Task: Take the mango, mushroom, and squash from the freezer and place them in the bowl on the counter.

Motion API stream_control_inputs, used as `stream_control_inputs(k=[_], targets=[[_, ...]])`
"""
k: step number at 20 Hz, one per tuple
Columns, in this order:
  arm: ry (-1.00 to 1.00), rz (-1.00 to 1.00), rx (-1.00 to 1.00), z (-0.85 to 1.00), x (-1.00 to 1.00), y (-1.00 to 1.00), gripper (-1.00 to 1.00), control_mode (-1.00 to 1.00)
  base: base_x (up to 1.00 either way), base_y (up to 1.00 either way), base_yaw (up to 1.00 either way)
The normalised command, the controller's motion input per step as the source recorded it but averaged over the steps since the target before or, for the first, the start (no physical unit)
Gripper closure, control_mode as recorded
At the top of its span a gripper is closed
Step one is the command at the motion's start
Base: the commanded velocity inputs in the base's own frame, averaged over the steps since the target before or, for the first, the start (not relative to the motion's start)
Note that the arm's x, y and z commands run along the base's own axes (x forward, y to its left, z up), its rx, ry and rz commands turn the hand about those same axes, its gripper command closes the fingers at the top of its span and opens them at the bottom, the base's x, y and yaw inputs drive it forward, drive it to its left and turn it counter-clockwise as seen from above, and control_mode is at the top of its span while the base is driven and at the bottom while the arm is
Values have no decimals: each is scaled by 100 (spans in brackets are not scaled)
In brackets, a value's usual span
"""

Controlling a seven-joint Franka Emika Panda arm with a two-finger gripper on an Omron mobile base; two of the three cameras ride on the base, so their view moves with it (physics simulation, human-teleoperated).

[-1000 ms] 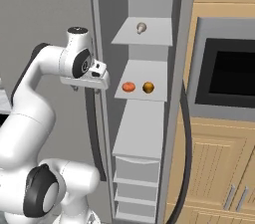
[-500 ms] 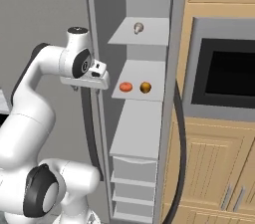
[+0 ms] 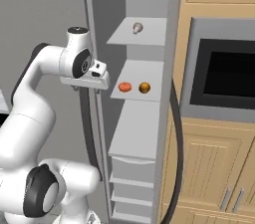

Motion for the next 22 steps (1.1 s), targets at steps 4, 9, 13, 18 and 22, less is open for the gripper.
stream_control_inputs(k=[4,9,13,18,22], targets=[[0,0,0,0,0,0,-100,100,16,-31,2],[0,0,0,0,0,0,-100,100,13,-35,1],[0,0,0,0,0,0,-100,100,8,-40,0],[0,0,0,0,0,0,-100,100,7,-40,0],[0,0,0,0,0,0,-100,100,10,-35,0]])
